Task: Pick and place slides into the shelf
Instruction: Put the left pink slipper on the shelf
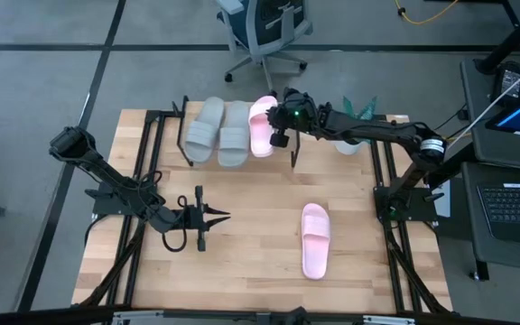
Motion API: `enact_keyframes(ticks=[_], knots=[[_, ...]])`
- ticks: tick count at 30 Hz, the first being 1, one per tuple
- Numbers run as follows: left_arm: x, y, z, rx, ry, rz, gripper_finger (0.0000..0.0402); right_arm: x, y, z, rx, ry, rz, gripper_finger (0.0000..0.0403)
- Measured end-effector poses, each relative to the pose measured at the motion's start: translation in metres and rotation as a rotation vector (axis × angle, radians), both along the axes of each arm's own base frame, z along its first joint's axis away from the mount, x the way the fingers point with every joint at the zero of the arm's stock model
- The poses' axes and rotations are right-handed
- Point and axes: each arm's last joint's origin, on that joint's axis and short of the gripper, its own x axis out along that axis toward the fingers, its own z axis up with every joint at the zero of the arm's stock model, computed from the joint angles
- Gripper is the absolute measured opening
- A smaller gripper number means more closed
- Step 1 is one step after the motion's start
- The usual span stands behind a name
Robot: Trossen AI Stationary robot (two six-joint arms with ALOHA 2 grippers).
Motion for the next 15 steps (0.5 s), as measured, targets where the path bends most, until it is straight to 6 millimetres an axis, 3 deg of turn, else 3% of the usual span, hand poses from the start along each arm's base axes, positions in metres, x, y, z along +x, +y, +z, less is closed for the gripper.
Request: enact_keyframes(ticks=[15], knots=[[0.0000, 0.0000, -0.0004, 0.002, 0.003, 0.000, 0.0034, 0.0115, -0.0029, -0.0044, -0.031, -0.060, 0.079, 0.0016]])
